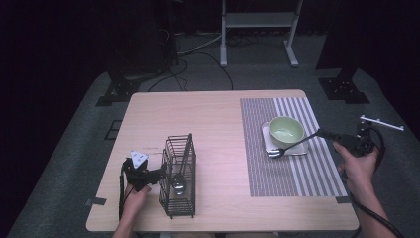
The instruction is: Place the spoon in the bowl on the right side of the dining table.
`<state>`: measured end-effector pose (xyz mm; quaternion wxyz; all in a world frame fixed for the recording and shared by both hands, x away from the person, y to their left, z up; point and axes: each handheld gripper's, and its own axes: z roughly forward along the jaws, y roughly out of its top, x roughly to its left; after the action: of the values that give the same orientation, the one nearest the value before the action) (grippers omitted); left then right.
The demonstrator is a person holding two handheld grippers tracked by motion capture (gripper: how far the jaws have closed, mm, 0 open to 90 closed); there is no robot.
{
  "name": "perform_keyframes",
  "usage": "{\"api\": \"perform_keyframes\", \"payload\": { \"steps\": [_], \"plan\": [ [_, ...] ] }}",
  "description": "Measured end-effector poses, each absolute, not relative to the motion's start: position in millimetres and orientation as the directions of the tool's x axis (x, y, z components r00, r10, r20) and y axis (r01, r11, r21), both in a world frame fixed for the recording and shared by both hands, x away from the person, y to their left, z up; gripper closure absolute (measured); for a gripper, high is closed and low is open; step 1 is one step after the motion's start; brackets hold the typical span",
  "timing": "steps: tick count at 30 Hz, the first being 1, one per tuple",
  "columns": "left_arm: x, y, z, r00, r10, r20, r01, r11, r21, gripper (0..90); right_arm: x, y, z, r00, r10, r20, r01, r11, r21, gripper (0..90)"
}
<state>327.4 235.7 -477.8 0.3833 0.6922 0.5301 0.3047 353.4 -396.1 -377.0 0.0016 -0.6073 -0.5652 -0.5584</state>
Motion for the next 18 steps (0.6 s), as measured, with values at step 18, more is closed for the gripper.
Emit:
{"api": "perform_keyframes", "payload": {
  "steps": [18],
  "plan": [
    [328, 236, -478, 0.254, 0.967, 0.015, 0.503, -0.145, 0.852, 0.0, 362, -397, -364, -0.255, 0.691, 0.676, 0.663, -0.384, 0.642, 88.5]
  ]
}}
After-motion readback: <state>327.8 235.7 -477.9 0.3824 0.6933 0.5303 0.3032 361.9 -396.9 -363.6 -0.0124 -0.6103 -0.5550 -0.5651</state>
